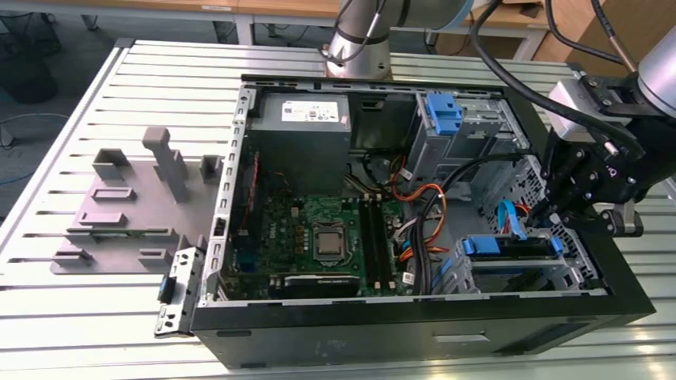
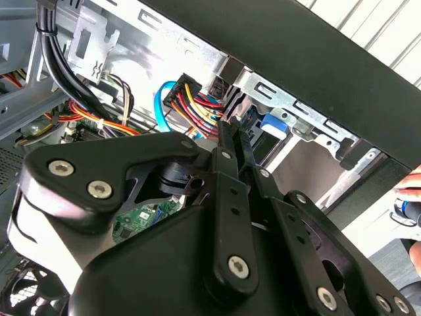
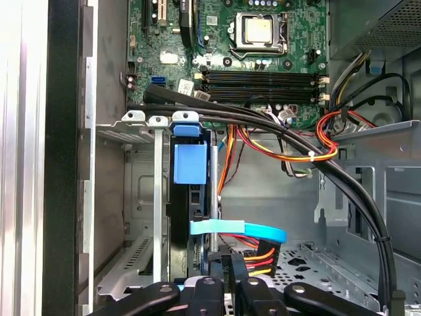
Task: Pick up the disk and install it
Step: 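Insert the second disk wire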
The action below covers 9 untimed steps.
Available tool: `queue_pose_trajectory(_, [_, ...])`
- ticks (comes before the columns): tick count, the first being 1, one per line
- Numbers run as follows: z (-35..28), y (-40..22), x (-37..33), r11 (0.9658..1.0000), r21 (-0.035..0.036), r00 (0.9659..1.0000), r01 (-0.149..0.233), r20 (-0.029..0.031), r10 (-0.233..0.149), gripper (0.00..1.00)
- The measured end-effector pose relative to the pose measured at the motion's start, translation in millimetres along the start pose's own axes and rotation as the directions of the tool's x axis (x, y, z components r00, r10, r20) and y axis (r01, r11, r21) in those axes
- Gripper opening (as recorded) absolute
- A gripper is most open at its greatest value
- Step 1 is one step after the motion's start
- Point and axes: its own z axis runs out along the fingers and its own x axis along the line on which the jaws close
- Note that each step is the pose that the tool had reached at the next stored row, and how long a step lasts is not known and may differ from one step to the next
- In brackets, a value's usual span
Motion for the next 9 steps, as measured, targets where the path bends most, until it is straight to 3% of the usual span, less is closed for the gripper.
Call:
queue_pose_trajectory(5, [0.2,0.0,0.3,1.0,0.0,1.0,0.0,0.0003,0.0,0.16])
queue_pose_trajectory(9, [-0.2,0.0,5.2,1.0,0.0,1.0,0.0,0.0001,0.0,0.16])
